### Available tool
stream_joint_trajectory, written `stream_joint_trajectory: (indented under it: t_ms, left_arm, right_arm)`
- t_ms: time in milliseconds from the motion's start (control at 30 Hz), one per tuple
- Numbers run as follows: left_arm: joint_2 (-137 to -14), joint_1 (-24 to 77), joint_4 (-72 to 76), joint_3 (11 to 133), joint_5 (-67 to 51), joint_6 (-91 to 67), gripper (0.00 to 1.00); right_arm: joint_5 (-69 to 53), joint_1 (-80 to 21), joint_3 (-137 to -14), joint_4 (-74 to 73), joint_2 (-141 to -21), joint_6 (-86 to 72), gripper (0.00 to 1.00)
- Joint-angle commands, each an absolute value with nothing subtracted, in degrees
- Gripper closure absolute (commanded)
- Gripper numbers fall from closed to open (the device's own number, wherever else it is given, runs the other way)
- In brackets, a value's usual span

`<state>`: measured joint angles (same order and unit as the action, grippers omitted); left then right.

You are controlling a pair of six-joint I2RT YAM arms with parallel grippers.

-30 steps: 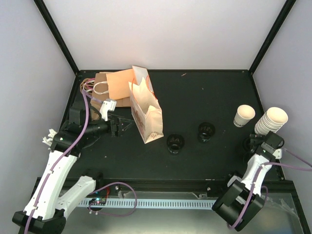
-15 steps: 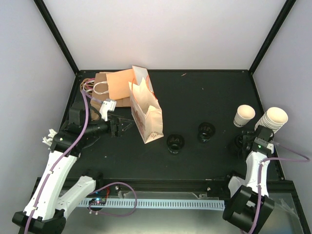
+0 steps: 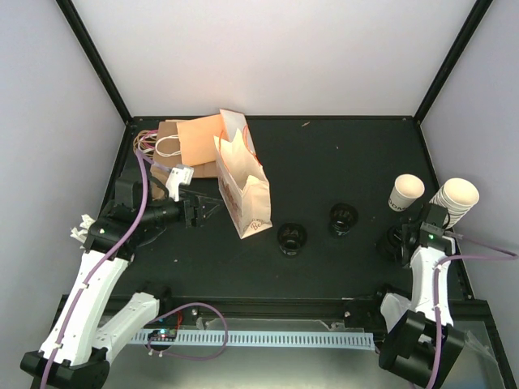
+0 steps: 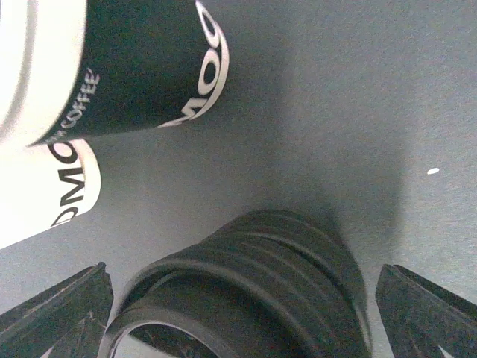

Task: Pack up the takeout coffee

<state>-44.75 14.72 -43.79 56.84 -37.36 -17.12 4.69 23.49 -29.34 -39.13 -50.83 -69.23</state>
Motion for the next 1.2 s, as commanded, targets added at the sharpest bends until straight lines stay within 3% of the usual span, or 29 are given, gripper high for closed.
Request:
stream_joint_trajectory:
  t_ms: [0,567,900,1167]
  left_arm:
    - [-44.91,14.94,-44.52,57.74,-37.08,-16.43,0.19]
    - [-45.33,14.94,-44.65,58.37,-37.44,-16.28,0.18]
    - [-44.95,14.94,-44.13,58.00,-36.92,-16.56,0.18]
    - [-43.78,14.94,-40.81,54.93,-36.96,-18.69,0.18]
  right_arm:
    - [11.96,23.20,-33.35,-45.82,-48.50,-69.31,0.00]
    - [16.50,23.20,-47.09,-59.98,-43.00,-61.85,0.00]
    - [9.86,23.13,-49.97,-66.32,-38.17,-45.04,0.00]
    - [0.60,22.72,-49.36,-65.15,-41.77,-38.04,0.00]
